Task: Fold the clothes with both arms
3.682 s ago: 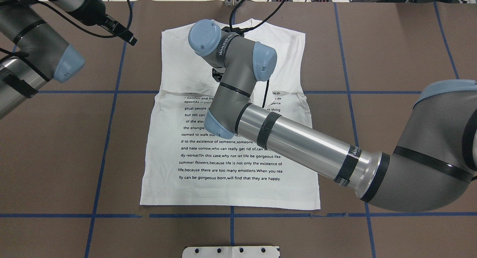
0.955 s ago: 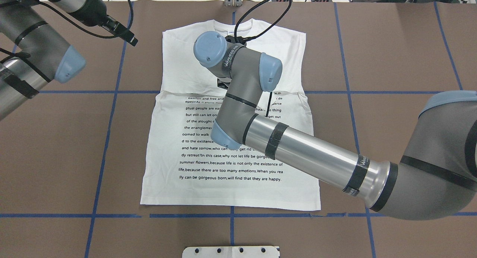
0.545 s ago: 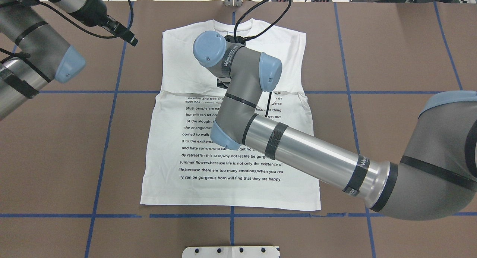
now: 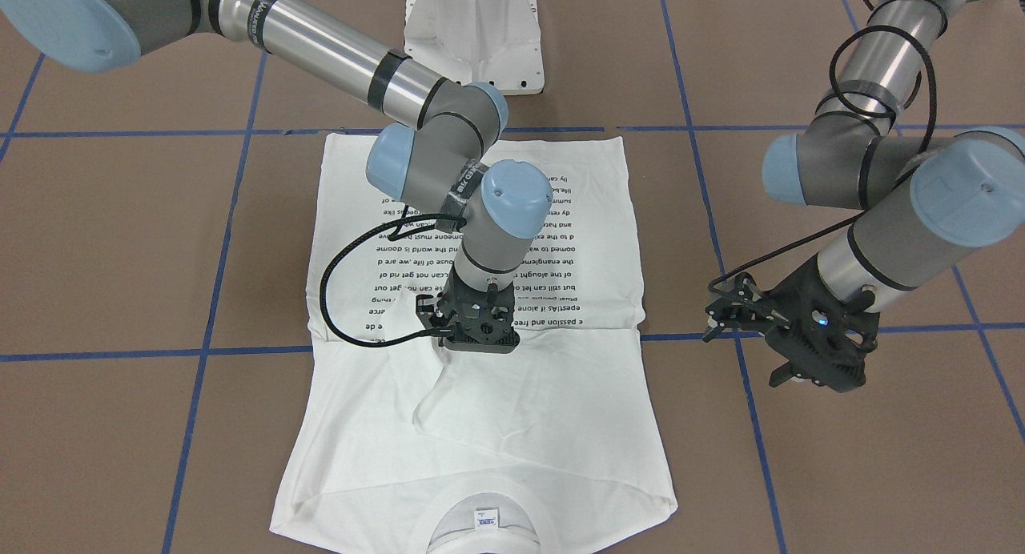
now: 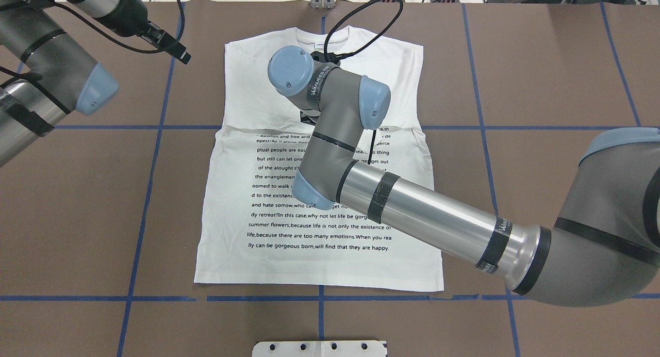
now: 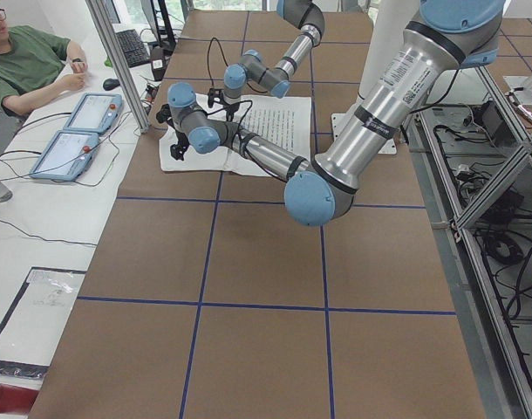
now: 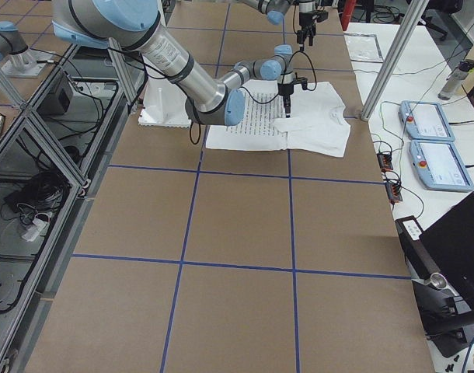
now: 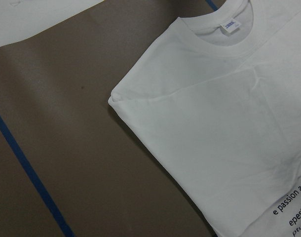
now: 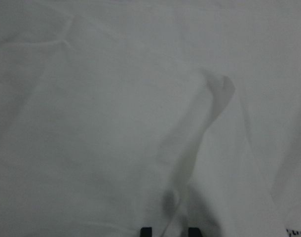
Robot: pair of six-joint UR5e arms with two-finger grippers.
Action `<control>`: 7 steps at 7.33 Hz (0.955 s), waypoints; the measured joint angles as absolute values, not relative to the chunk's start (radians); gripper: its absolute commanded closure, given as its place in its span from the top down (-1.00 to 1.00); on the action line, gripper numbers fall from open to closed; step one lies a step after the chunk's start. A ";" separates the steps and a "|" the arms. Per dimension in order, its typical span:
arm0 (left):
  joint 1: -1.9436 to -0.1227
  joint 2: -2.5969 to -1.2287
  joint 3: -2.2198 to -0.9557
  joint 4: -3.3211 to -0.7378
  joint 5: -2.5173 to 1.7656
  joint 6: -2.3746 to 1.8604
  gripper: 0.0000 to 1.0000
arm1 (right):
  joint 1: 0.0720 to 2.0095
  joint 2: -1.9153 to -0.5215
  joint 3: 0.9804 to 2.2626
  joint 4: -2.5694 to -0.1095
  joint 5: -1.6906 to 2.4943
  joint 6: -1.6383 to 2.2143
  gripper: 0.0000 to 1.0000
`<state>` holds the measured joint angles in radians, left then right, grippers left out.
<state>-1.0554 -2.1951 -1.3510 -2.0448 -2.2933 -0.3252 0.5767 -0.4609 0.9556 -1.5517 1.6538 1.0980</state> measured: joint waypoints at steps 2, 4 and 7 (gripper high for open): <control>-1.055 -2.195 -1.351 -2.045 -2.293 -0.325 1.00 | 0.576 -0.466 0.956 -1.552 1.654 1.095 -1.00; -1.055 -2.195 -1.351 -2.045 -2.293 -0.325 1.00 | 0.578 -0.466 0.959 -1.553 1.654 1.106 -1.00; -1.055 -2.195 -1.351 -2.045 -2.293 -0.326 1.00 | 0.608 -0.499 1.047 -1.606 1.664 1.092 -1.00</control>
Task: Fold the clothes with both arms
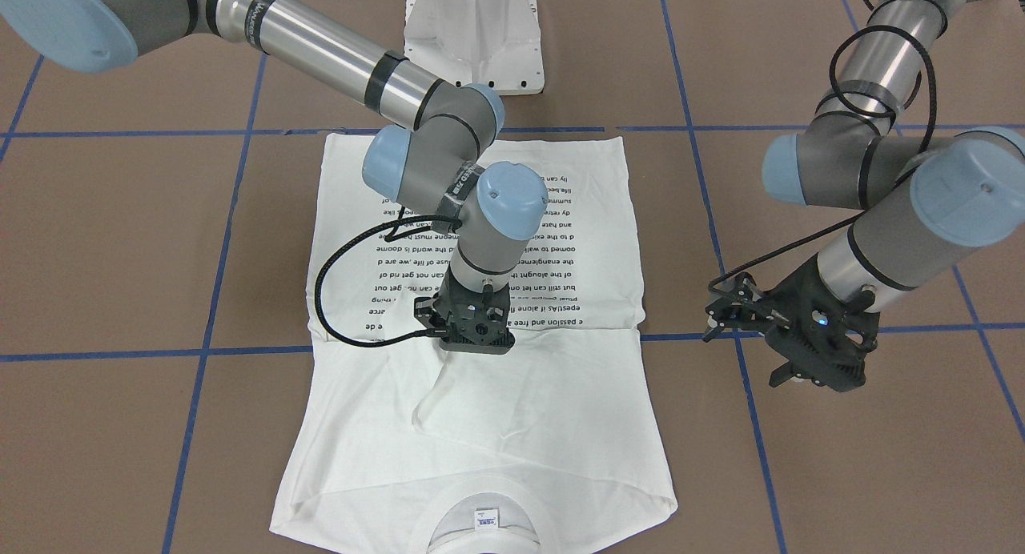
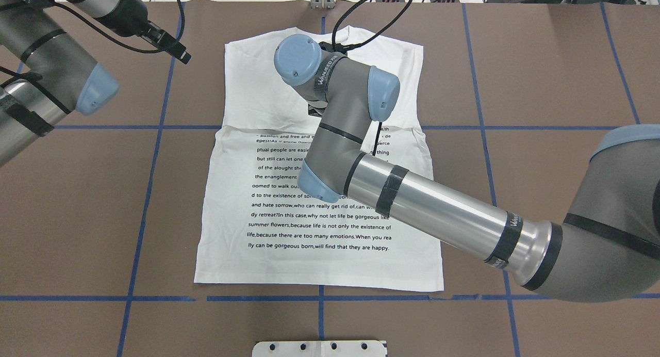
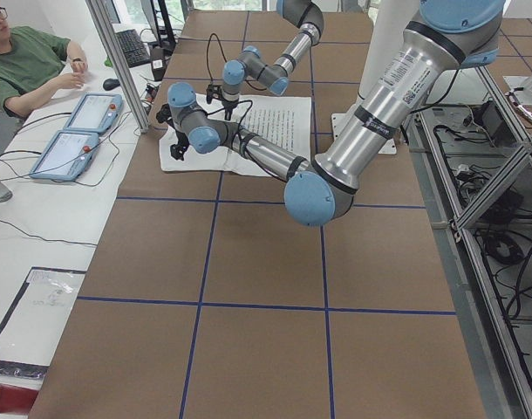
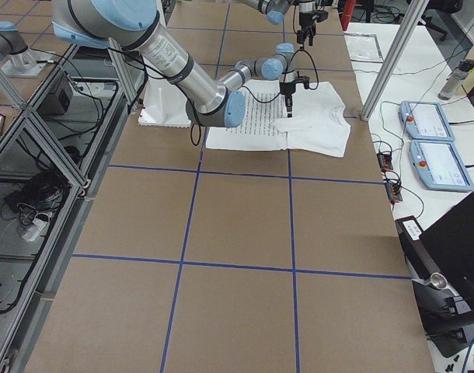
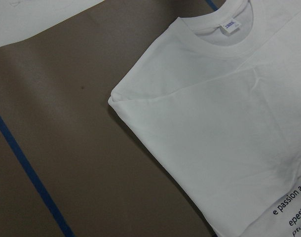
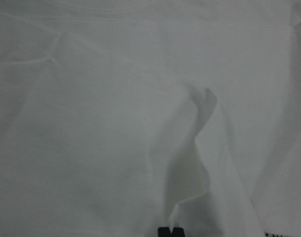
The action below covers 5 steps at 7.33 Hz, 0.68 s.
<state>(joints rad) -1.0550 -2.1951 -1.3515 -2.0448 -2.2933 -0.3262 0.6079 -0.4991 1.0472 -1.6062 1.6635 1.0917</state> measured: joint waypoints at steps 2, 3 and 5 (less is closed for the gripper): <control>-1.053 -2.195 -1.351 -2.045 -2.293 -0.327 1.00 | 0.642 -0.591 1.170 -1.648 1.668 1.053 -1.00; -1.053 -2.195 -1.351 -2.045 -2.293 -0.327 1.00 | 0.658 -0.633 1.219 -1.665 1.668 1.021 -1.00; -1.052 -2.196 -1.351 -2.045 -2.293 -0.327 1.00 | 0.686 -0.721 1.301 -1.676 1.669 0.952 -1.00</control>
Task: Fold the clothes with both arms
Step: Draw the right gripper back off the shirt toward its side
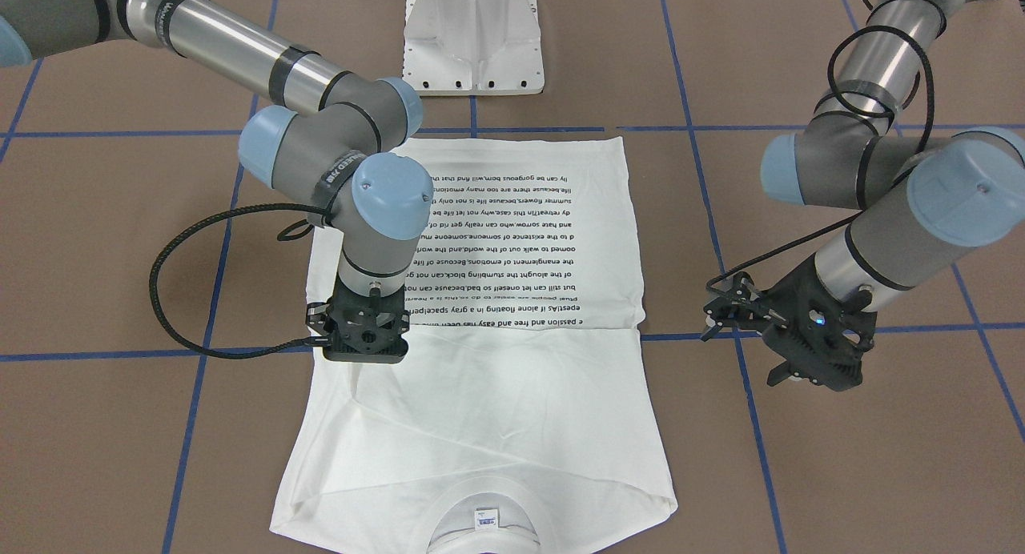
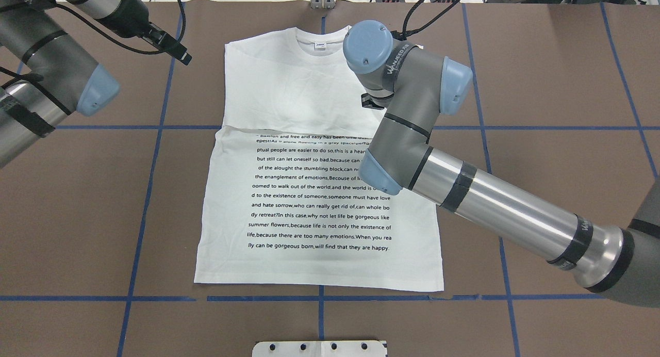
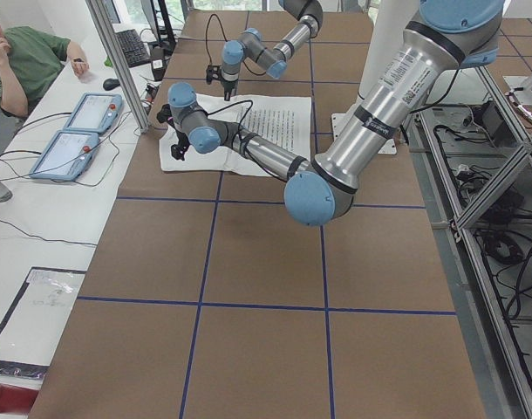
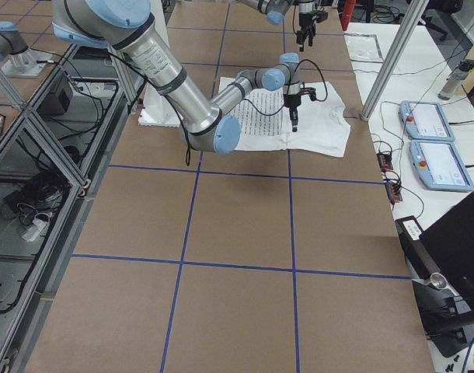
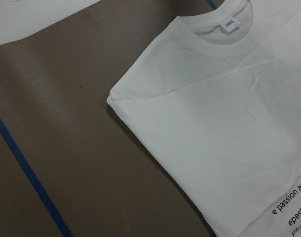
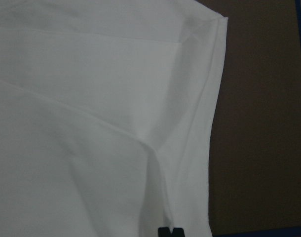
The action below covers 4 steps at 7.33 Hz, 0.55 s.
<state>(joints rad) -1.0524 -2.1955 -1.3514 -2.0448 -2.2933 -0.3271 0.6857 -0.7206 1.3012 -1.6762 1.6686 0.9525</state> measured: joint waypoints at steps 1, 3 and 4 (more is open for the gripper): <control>-1.052 -2.196 -1.352 -2.045 -2.293 -0.328 1.00 | 0.695 -0.755 1.330 -1.677 1.668 0.925 -1.00; -1.051 -2.198 -1.354 -2.044 -2.293 -0.328 1.00 | 0.709 -0.794 1.351 -1.673 1.668 0.877 0.96; -1.051 -2.199 -1.354 -2.044 -2.293 -0.328 1.00 | 0.714 -0.802 1.350 -1.667 1.667 0.867 1.00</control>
<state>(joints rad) -1.0509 -2.1994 -1.3541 -2.0438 -2.2933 -0.3282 0.7140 -0.8018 1.3497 -1.6665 1.6669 0.8666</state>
